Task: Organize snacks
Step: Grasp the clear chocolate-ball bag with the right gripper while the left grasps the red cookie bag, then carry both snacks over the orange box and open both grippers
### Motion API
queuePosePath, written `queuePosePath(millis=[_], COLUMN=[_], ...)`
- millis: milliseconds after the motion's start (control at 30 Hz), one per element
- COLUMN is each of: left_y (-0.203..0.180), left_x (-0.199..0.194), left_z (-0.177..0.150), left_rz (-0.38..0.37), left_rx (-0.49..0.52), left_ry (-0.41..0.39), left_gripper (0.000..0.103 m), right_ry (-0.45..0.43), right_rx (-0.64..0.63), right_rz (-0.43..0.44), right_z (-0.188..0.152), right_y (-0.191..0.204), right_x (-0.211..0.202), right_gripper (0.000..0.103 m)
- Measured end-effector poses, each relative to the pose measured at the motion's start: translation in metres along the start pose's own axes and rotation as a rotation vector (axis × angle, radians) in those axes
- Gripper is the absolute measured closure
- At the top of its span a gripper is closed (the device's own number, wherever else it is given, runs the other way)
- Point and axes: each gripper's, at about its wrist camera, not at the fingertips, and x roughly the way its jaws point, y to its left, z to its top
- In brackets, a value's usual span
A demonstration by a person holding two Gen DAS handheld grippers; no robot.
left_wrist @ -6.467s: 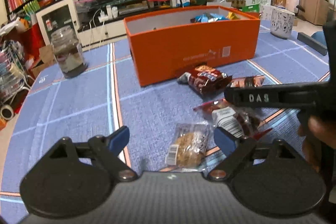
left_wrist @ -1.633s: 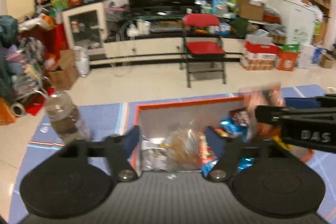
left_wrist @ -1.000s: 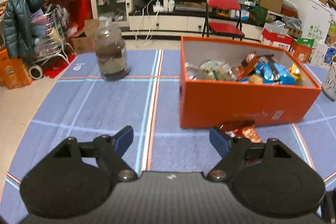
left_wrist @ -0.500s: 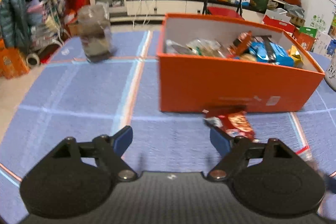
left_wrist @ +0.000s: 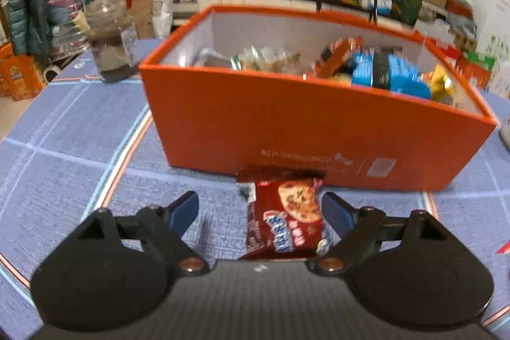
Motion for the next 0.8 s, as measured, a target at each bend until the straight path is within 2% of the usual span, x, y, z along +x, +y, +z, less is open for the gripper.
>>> queuePosePath(millis=[33, 167, 233, 267, 300, 333, 433, 700, 800], left_y=[0.0, -0.007, -0.013, -0.013, -0.013, -0.012, -0.006, 0.011, 0.022], left_x=[0.001, 0.023, 0.027, 0.025, 0.023, 0.019, 0.01, -0.056, -0.079], left_z=[-0.001, -0.006, -0.013, -0.016, -0.017, -0.017, -0.018, -0.022, -0.018], left_rz=[0.003, -0.013, 0.012, 0.008, -0.007, -0.013, -0.049, -0.049, -0.068], left_rx=[-0.008, 0.008, 0.064, 0.075, 0.083, 0.096, 0.103, 0.227, 0.227], left_ry=[-0.003, 0.073, 0.048, 0.027, 0.013, 0.008, 0.009, -0.121, -0.146], left_gripper=[0.017, 0.017, 0.02, 0.028, 0.05, 0.052, 0.053, 0.053, 0.053], right_ry=[-0.003, -0.013, -0.014, -0.015, -0.017, -0.021, -0.035, -0.068, -0.079], right_rx=[0.011, 0.039, 0.042, 0.048, 0.049, 0.046, 0.04, 0.008, 0.002], right_rz=[0.002, 0.02, 0.02, 0.021, 0.022, 0.02, 0.009, -0.004, 0.005], right_z=[0.0, 0.003, 0.005, 0.006, 0.006, 0.006, 0.008, 0.012, 0.014], right_y=[-0.002, -0.003, -0.005, -0.006, -0.007, -0.007, -0.007, 0.005, 0.011], right_x=[0.0, -0.003, -0.002, -0.002, -0.002, -0.003, -0.004, -0.008, -0.012], right_gripper=[0.06, 0.059, 0.059, 0.059, 0.059, 0.059, 0.059, 0.06, 0.06])
